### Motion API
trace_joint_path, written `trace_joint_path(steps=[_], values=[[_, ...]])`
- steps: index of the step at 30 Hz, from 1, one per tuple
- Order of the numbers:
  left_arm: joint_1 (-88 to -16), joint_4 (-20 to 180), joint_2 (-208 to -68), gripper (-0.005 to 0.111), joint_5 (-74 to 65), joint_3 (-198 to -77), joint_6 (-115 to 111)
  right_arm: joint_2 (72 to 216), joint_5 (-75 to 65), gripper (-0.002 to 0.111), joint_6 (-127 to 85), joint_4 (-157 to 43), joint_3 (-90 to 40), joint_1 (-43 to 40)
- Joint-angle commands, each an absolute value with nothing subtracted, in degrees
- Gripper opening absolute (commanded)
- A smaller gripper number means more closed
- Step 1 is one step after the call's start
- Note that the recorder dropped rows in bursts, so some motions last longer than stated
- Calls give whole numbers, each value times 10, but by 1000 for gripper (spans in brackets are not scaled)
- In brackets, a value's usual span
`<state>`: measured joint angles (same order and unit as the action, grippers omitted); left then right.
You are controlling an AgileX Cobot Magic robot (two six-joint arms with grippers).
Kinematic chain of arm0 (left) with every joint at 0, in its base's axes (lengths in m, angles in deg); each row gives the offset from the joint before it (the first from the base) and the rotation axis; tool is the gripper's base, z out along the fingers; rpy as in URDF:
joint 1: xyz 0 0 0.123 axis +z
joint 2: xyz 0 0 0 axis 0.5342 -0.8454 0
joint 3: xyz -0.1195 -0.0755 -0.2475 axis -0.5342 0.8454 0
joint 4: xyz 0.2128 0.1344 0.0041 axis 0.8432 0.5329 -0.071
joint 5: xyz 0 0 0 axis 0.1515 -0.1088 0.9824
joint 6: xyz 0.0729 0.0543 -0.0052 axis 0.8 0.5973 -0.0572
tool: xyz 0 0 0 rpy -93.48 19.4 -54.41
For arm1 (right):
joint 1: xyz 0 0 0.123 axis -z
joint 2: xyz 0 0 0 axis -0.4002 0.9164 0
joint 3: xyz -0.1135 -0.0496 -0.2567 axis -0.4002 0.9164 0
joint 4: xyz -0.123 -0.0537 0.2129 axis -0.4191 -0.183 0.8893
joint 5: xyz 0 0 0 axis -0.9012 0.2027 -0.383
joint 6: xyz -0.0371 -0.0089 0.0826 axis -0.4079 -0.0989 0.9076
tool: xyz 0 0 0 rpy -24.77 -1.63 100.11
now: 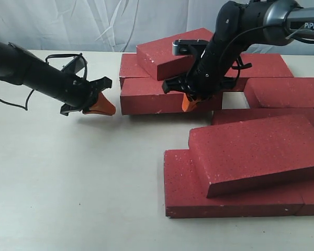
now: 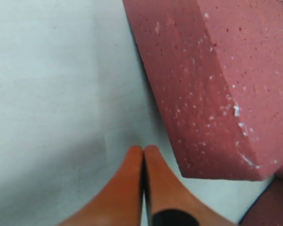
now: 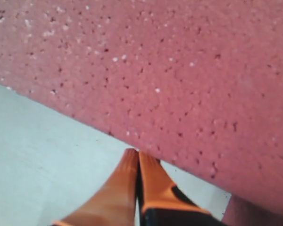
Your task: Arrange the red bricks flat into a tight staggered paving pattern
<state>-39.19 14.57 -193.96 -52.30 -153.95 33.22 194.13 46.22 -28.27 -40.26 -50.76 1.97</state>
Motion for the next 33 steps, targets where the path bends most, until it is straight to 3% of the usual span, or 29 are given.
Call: trace_joint_path(steps=[1, 22, 33], values=[[-392, 141, -1934, 0, -530, -1542, 330, 1960, 444, -1, -282, -412, -509, 22], [-392, 141, -1934, 0, -524, -1542, 330, 1883, 506, -1, -276, -413, -509, 23], [-392, 149, -1934, 0, -520, -1542, 319, 1882, 391, -1, -218, -440, -509, 87]])
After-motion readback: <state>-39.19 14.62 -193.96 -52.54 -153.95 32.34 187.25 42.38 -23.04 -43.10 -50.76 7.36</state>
